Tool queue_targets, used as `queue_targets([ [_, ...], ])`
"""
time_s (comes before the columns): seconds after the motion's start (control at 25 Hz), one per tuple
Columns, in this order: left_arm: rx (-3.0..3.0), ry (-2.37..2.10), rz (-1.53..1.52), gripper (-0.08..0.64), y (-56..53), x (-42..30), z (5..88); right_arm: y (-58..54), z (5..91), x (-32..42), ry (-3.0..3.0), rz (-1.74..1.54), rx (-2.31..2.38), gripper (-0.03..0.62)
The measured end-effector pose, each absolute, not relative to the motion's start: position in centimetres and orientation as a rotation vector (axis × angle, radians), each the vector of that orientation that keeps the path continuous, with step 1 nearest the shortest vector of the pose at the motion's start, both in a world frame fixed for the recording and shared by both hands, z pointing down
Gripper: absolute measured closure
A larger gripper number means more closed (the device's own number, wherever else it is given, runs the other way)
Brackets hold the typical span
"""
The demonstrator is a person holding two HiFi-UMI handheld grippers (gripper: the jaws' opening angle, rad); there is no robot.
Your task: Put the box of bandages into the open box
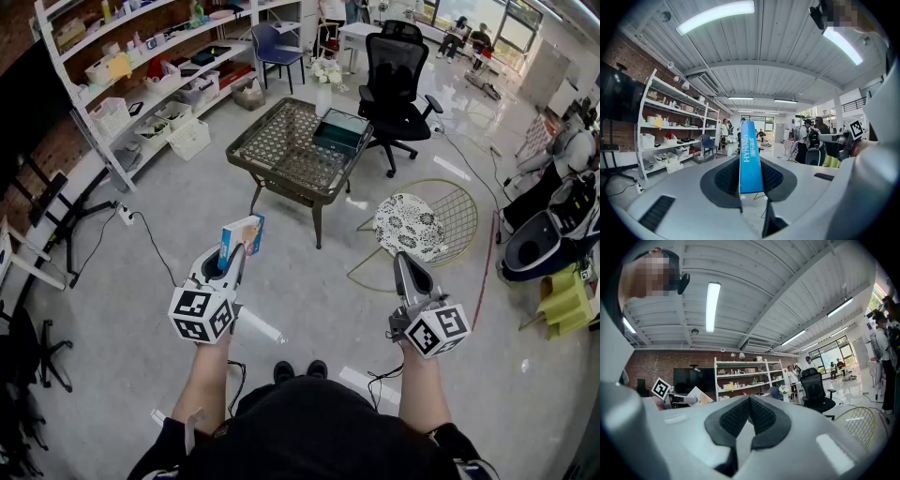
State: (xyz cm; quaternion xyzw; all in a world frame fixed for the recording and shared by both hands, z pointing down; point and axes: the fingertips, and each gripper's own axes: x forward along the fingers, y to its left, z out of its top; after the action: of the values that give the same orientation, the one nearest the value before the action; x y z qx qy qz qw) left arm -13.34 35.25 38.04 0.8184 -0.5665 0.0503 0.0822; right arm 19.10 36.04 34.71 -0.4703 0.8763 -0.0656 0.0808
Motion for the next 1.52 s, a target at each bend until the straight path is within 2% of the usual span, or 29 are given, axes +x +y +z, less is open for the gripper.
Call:
queue_targets([
  [0.84,2.449,-1.668,0.239,0.476,35.6,-8.8,38.9,37.4,37.0,26.6,2.543,-0.255,-1.383,0.583],
  [1.16,2.427,-1.648,0.239,0.476,31.9,-9.4,40.2,33.9,39.3,25.2,2.556,-0.368,-1.364,0.583],
  [1.52,2.418,-1.533,0.221,0.475,21.5,-11.2,43.2,24.9,39.9,21.0,2.578,-0.422,-1.383,0.583],
])
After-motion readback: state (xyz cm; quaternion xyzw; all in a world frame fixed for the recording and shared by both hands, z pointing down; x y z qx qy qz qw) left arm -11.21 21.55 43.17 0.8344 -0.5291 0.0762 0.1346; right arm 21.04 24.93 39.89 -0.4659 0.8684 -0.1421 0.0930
